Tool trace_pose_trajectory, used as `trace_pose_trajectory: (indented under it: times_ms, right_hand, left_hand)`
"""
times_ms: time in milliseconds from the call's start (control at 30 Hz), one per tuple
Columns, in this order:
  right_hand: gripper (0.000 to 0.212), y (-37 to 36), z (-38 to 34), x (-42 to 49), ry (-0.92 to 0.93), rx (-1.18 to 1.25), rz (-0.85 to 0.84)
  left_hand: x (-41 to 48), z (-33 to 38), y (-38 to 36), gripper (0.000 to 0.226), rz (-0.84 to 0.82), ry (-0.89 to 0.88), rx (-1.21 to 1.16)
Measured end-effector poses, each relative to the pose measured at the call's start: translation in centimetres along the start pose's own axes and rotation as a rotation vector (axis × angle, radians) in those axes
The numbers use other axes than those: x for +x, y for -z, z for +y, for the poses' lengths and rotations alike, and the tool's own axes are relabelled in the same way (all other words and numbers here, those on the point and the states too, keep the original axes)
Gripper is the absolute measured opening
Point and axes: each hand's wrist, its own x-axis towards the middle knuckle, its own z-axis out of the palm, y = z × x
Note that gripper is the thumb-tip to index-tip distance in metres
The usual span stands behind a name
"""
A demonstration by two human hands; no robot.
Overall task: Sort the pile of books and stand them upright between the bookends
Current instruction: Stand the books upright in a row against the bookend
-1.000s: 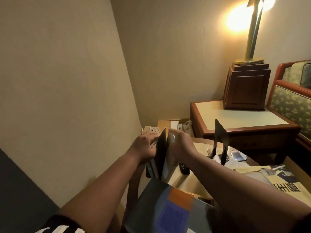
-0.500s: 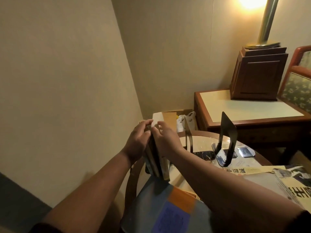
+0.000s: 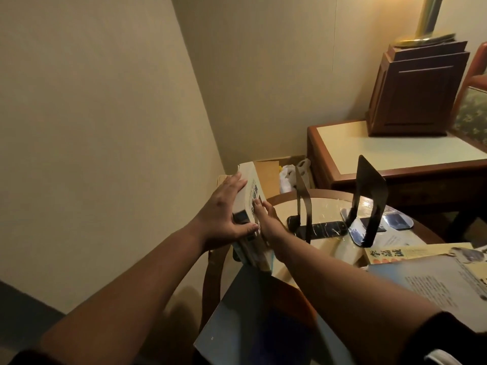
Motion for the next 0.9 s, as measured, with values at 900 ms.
trace_pose_trajectory:
  times_ms: [900]
  right_hand:
    - [0.107, -2.6, 3.9, 4.9, 0.002, -0.036, 0.082]
  left_hand:
    - [0.0, -3.8, 1.1, 0.076, 0.091, -0.353, 0.034]
